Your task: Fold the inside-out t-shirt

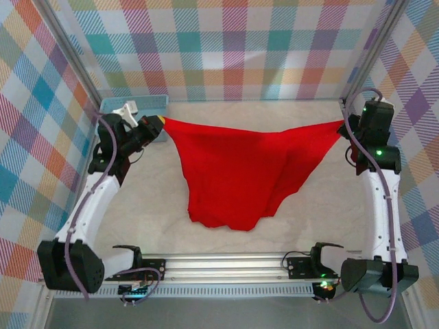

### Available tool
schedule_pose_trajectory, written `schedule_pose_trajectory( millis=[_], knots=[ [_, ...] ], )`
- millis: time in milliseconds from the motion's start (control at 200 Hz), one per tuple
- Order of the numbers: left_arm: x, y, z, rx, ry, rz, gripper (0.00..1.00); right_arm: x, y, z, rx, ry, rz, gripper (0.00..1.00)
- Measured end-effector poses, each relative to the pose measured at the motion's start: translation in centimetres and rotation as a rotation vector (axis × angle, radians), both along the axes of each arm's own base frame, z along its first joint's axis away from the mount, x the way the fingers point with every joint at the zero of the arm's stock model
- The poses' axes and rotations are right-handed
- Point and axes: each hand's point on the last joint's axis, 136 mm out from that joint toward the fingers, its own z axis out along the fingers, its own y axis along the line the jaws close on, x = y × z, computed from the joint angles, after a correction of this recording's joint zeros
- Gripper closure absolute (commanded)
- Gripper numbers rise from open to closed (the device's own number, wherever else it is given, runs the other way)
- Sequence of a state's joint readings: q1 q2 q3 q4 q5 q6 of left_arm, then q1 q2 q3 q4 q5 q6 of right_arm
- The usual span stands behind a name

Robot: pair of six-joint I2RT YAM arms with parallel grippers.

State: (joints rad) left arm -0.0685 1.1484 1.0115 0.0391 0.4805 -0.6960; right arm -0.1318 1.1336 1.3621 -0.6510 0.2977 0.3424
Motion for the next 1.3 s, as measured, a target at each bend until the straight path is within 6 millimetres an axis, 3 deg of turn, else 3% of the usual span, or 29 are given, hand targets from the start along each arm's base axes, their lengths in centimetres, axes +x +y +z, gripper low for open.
schedule_pose_trajectory(
  millis=[110, 185, 330, 465, 530, 640, 805, 885, 950, 1090, 1300],
  knots=[
    [-2.1, -0.7, 3.9, -0.060, -0.104, -0.052, 1.00, 0.0, 0.2, 0.1, 0.007, -0.003, 0.012, 1.00],
    [-3.3, -1.2, 5.5, -0.079, -0.146, -0.082, 1.00, 0.2, 0.9, 0.0, 0.026, -0.004, 0.046, 1.00],
    [-4.6, -1.8, 6.2, -0.082, -0.162, -0.121, 1.00, 0.8, 1.9, -0.7, 0.061, 0.010, 0.099, 1.00],
    [-5.1, -2.1, 5.8, -0.055, -0.154, -0.137, 1.00, 0.5, 1.4, -1.9, 0.070, 0.059, 0.065, 1.00],
    [-4.6, -1.8, 4.2, -0.017, -0.110, -0.112, 1.00, 0.2, 1.0, -2.3, 0.074, 0.076, 0.046, 1.00],
    [-2.4, -0.9, -0.2, 0.049, 0.016, -0.051, 1.00, -0.2, 1.1, -2.5, 0.082, 0.082, 0.042, 1.00],
    [2.2, 0.2, -11.2, 0.139, 0.315, 0.022, 1.00, -0.4, 2.8, -3.5, 0.123, 0.089, 0.116, 1.00],
    [3.1, 0.7, -16.3, 0.178, 0.446, 0.041, 0.97, -0.6, 4.2, -4.3, 0.140, 0.105, 0.167, 1.00],
    [3.3, 1.1, -19.1, 0.203, 0.511, 0.059, 0.91, -0.9, 5.2, -4.7, 0.145, 0.116, 0.206, 1.00],
    [3.0, 2.0, -21.4, 0.238, 0.565, 0.100, 0.83, -1.6, 6.5, -3.6, 0.143, 0.081, 0.264, 1.00],
    [1.8, 2.5, -23.3, 0.252, 0.613, 0.134, 0.48, -3.0, 9.3, -0.9, 0.120, 0.012, 0.383, 1.00]
  ],
)
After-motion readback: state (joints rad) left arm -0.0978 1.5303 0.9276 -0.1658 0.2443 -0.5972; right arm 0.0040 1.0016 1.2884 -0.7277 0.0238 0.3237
